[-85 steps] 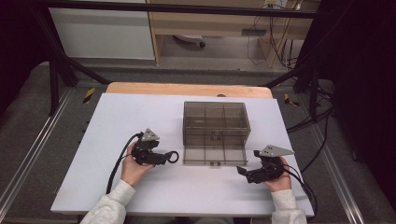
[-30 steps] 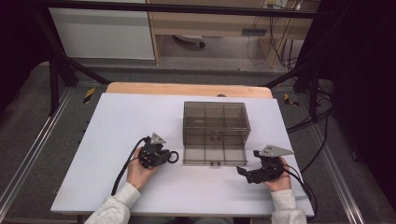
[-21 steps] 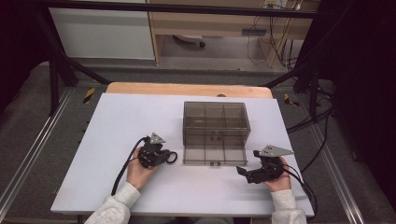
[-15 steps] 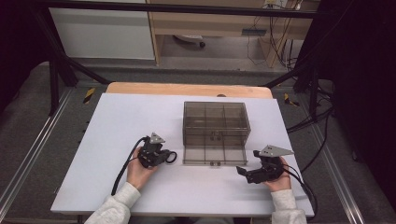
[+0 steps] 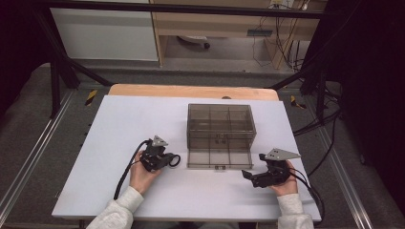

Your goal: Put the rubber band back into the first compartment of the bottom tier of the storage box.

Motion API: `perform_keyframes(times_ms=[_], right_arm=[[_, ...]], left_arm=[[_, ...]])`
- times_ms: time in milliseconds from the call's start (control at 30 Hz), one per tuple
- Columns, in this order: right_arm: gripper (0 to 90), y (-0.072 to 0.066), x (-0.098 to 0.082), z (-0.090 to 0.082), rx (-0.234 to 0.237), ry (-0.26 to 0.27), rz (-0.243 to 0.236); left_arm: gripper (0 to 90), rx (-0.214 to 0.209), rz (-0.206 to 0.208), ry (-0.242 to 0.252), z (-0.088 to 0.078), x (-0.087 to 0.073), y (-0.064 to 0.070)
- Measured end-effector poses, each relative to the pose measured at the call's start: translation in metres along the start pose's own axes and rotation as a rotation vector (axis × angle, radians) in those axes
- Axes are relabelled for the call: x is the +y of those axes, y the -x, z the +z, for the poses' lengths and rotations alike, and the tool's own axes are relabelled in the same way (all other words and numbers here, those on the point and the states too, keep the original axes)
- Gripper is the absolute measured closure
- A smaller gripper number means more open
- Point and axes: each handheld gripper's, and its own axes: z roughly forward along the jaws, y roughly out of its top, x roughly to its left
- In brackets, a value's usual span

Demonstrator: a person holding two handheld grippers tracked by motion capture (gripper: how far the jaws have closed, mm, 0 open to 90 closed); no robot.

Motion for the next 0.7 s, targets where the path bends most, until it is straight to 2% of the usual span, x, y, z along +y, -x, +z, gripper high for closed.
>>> perform_keyframes(times_ms=[700], right_arm=[[0.3,-0.0002,-0.0001,0.0003,0.004,0.0,0.001]], left_arm=[[87.0,-0.018,-0.008,0.025,-0.0098,0.0016,0.0009]])
